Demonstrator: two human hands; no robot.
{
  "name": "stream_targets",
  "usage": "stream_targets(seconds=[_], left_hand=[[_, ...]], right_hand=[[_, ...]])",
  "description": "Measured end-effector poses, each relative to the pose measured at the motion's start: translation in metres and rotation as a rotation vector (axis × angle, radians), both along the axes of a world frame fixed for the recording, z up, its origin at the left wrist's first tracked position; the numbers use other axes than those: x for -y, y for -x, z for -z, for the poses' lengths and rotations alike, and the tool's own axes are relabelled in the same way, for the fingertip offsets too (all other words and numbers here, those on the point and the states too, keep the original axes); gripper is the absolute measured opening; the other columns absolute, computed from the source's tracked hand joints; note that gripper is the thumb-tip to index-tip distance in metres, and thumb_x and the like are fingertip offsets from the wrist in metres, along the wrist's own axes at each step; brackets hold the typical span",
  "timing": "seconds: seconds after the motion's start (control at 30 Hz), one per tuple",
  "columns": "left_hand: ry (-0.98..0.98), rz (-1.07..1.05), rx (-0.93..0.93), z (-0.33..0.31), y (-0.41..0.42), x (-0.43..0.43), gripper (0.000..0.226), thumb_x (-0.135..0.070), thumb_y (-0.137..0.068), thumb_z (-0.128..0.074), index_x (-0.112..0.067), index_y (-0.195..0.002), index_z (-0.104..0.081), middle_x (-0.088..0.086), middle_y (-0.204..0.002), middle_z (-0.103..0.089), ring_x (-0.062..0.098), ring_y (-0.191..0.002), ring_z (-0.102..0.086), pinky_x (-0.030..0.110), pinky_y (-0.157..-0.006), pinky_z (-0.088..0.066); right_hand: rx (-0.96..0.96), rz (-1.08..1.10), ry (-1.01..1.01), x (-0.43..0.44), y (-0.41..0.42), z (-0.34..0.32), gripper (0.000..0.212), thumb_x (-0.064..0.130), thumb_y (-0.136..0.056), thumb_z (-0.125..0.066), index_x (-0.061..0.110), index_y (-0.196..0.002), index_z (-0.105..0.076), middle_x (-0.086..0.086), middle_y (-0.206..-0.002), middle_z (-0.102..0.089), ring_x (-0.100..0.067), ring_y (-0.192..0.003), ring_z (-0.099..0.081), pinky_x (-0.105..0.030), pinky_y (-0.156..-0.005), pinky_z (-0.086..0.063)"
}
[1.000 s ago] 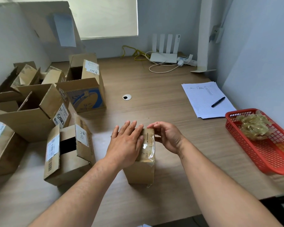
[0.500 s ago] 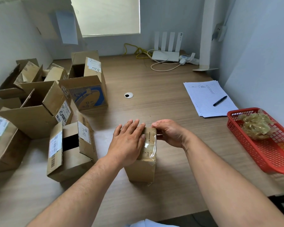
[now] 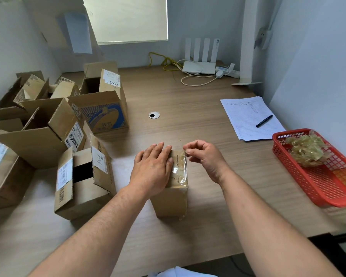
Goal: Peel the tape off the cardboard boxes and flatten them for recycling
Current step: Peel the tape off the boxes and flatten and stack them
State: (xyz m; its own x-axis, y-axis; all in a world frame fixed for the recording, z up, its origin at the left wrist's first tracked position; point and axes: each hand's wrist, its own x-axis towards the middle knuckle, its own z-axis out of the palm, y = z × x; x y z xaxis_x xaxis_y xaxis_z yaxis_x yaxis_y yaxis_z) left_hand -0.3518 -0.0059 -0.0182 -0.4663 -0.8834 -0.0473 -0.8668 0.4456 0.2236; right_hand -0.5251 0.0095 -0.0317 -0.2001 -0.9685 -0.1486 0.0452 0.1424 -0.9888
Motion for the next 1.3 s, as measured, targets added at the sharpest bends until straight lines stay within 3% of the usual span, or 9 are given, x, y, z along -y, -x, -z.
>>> stream_targets(seconds=[0.1,0.2,0.37,0.53,0.87,1.07,1.17,1.23,1.3], left_hand=[[0.007,-0.031,-0.006,0.001,0.001,0.000,0.051,-0.042,-0.104,-0.016,-0.030,-0.154,-0.016,-0.005,-0.161,-0.013,0.013,-0.148,-0.007,0.032,-0.117,-0.003],[0.003,-0.073,-0.012,0.000,0.002,0.003,0.051,-0.042,-0.104,-0.017,-0.029,-0.153,-0.018,-0.004,-0.161,-0.015,0.015,-0.148,-0.008,0.033,-0.116,-0.005],[-0.001,-0.067,-0.005,-0.001,0.004,0.003,0.051,-0.042,-0.104,-0.018,-0.029,-0.153,-0.019,-0.004,-0.161,-0.017,0.015,-0.147,-0.009,0.034,-0.115,-0.006],[0.010,-0.081,0.009,0.000,0.003,0.004,0.051,-0.041,-0.104,-0.018,-0.029,-0.153,-0.019,-0.003,-0.160,-0.017,0.016,-0.147,-0.011,0.034,-0.114,-0.009],[-0.001,-0.100,-0.022,-0.001,0.007,0.011,0.051,-0.040,-0.104,-0.017,-0.028,-0.153,-0.019,-0.003,-0.161,-0.015,0.016,-0.147,-0.009,0.034,-0.114,-0.008],[0.016,-0.081,-0.105,0.003,0.005,0.012,0.049,-0.033,-0.105,-0.022,-0.024,-0.152,-0.023,0.000,-0.161,-0.017,0.019,-0.147,-0.011,0.035,-0.116,-0.006],[0.071,-0.035,-0.301,0.005,0.003,0.012,0.043,-0.018,-0.101,-0.035,-0.014,-0.144,-0.039,0.005,-0.154,-0.032,0.020,-0.144,-0.023,0.033,-0.117,-0.008],[0.039,0.015,-0.344,0.004,-0.003,0.010,0.048,-0.035,-0.097,-0.039,-0.014,-0.139,-0.043,0.003,-0.152,-0.037,0.017,-0.144,-0.024,0.031,-0.118,-0.002],[-0.055,0.081,-0.278,0.000,-0.011,0.007,0.091,-0.077,-0.077,-0.025,-0.019,-0.146,-0.035,-0.002,-0.158,-0.024,0.012,-0.148,-0.009,0.033,-0.118,0.006]], right_hand=[[-0.146,0.168,0.071,-0.003,0.000,0.000,0.019,-0.001,-0.084,-0.064,0.014,-0.074,-0.059,0.000,-0.074,-0.059,-0.008,-0.070,-0.054,-0.017,-0.066,-0.047],[-0.256,0.257,0.113,-0.006,0.007,0.002,0.018,0.004,-0.084,-0.066,0.017,-0.074,-0.060,0.003,-0.074,-0.060,-0.010,-0.071,-0.054,-0.030,-0.072,-0.049],[-0.407,0.075,0.097,0.001,0.002,-0.002,0.036,0.007,-0.085,-0.064,0.023,-0.117,-0.062,0.004,-0.112,-0.059,-0.010,-0.074,-0.053,-0.033,-0.079,-0.050],[-0.483,0.046,0.080,0.002,-0.004,-0.006,0.025,0.007,-0.084,-0.064,0.027,-0.069,-0.058,0.009,-0.073,-0.060,-0.013,-0.071,-0.054,-0.037,-0.077,-0.050],[-0.387,0.033,0.144,-0.040,0.004,-0.007,0.028,-0.002,-0.078,-0.067,0.021,-0.063,-0.060,0.010,-0.065,-0.059,0.002,-0.059,-0.049,-0.015,-0.060,-0.040],[-0.535,0.318,0.144,-0.035,-0.003,-0.007,0.025,0.020,-0.079,-0.073,0.022,-0.099,-0.057,0.006,-0.098,-0.056,-0.003,-0.065,-0.052,-0.019,-0.071,-0.046],[-0.672,0.157,0.139,-0.030,-0.015,-0.011,0.035,0.026,-0.078,-0.075,0.023,-0.110,-0.059,0.007,-0.103,-0.053,-0.001,-0.064,-0.052,-0.021,-0.075,-0.048],[-0.734,0.066,0.096,-0.028,-0.021,-0.010,0.029,0.023,-0.081,-0.072,0.020,-0.109,-0.063,0.005,-0.105,-0.054,-0.002,-0.069,-0.053,-0.026,-0.082,-0.049],[-0.704,0.073,0.082,-0.027,-0.022,-0.008,0.023,0.019,-0.084,-0.069,0.017,-0.107,-0.065,0.002,-0.105,-0.057,-0.009,-0.081,-0.058,-0.030,-0.087,-0.049]])
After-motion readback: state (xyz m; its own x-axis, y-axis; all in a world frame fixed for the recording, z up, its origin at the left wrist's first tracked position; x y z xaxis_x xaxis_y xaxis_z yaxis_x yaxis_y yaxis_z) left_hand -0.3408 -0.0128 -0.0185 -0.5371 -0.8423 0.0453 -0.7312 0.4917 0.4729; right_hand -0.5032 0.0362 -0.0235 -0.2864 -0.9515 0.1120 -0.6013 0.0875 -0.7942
